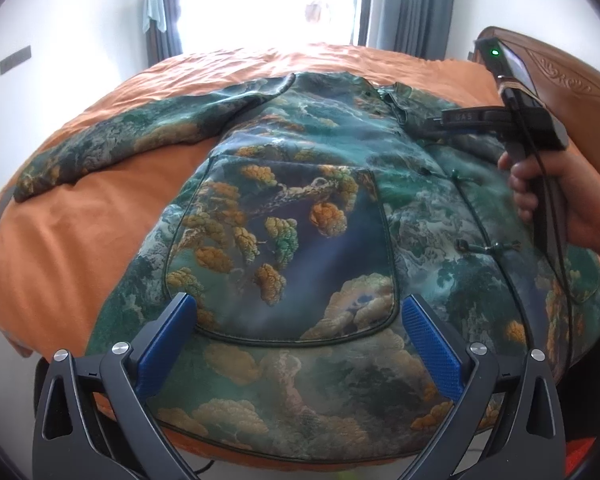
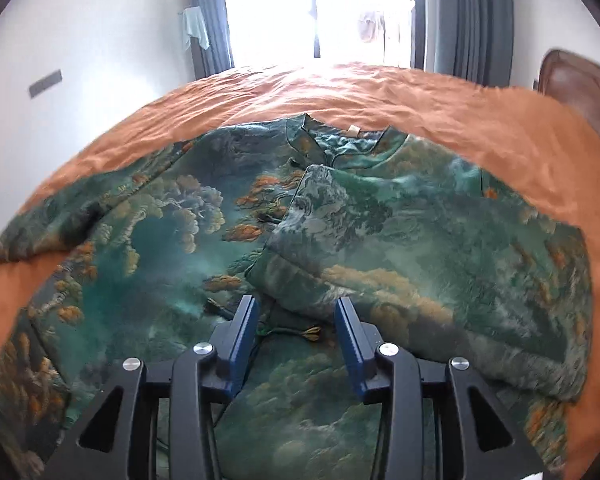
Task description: Fold large clothes
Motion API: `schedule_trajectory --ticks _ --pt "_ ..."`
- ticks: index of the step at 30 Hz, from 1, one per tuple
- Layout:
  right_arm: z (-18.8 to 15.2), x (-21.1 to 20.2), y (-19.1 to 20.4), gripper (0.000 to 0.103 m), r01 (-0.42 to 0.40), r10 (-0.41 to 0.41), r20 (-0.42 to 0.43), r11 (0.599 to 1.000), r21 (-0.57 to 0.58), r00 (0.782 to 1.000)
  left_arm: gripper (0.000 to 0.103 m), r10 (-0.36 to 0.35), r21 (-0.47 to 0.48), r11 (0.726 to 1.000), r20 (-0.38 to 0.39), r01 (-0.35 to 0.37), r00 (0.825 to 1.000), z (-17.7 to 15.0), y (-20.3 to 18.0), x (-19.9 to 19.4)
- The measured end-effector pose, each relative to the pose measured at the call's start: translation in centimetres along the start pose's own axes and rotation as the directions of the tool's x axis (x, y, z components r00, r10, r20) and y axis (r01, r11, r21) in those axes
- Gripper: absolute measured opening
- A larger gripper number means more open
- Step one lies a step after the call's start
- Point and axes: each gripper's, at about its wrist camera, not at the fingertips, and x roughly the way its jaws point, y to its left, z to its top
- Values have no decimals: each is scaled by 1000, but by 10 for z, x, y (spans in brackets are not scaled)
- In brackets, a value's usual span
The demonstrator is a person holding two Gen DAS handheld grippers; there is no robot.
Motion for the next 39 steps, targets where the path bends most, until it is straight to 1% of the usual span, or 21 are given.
schedule_trajectory --ticks 4,6,8,10,11,12,16,19,20,22,23,24,28,30,31,33,34,35,36,38,39 --pt "10 27 14 43 35 -46 -67 988 -149 997 102 -7 -14 1000 -14 7 1000 -1 3 4" --pt "14 39 16 47 61 -77 -79 980 -190 994 102 -10 -25 1000 -20 9 1000 -1 4 4" --pt "16 47 19 47 82 -101 -75 973 -217 992 102 -9 -30 999 -19 9 1000 -2 6 4" --pt "17 52 18 25 73 -91 -75 974 -216 993 102 -6 -32 999 -15 5 1000 -2 8 2" --pt "17 53 15 17 80 -98 -81 975 -209 992 102 -6 -33 999 -14 5 1000 -3 8 2" --pt "17 52 11 14 68 -84 -78 979 -191 993 102 -6 -35 999 -14 6 1000 -3 9 2" --pt "10 25 -3 11 -51 40 -81 990 -131 996 102 -10 -48 999 -9 10 1000 -2 13 1" --pt "-4 4 -3 11 -99 85 -92 982 -163 992 102 -12 -52 999 -9 11 1000 -2 13 2" --pt "-8 2 -1 12 -100 83 -102 979 -179 991 102 -10 -50 999 -10 10 1000 -2 12 3" --pt "-13 2 5 26 -99 77 -108 972 -213 991 102 -7 -44 999 -15 6 1000 0 10 5" --pt "-14 2 7 50 -104 82 -106 972 -212 991 102 -2 -39 999 -19 2 1000 0 9 6" --pt "-15 1 9 59 -106 88 -99 973 -205 991 102 2 -34 999 -20 -2 1000 1 8 5" --pt "-11 -29 10 59 -175 179 19 976 -126 984 102 32 -33 999 19 -31 999 5 16 -9" --pt "-9 -36 7 59 -183 187 63 981 -69 980 102 71 -36 997 36 -70 997 8 26 -11" --pt "-6 -33 5 59 -179 181 60 983 -36 982 102 91 -37 995 40 -90 995 10 31 -10" --pt "-4 -13 1 59 -133 133 10 991 25 991 102 126 -31 992 36 -125 991 17 42 -6" --pt "-6 4 1 60 -123 125 -55 992 43 991 102 129 -15 992 24 -129 991 21 47 -2" --pt "-9 22 2 61 -117 124 -141 992 51 982 102 134 11 991 11 -134 991 27 52 3" --pt "-13 34 4 61 -99 106 -194 994 46 975 102 154 35 987 1 -154 988 32 58 6" --pt "-15 20 10 61 -91 93 -141 996 22 986 102 193 60 979 -4 -193 981 43 74 7" --pt "-16 7 13 61 -109 110 -110 994 19 988 102 205 61 977 -1 -205 979 50 87 7"
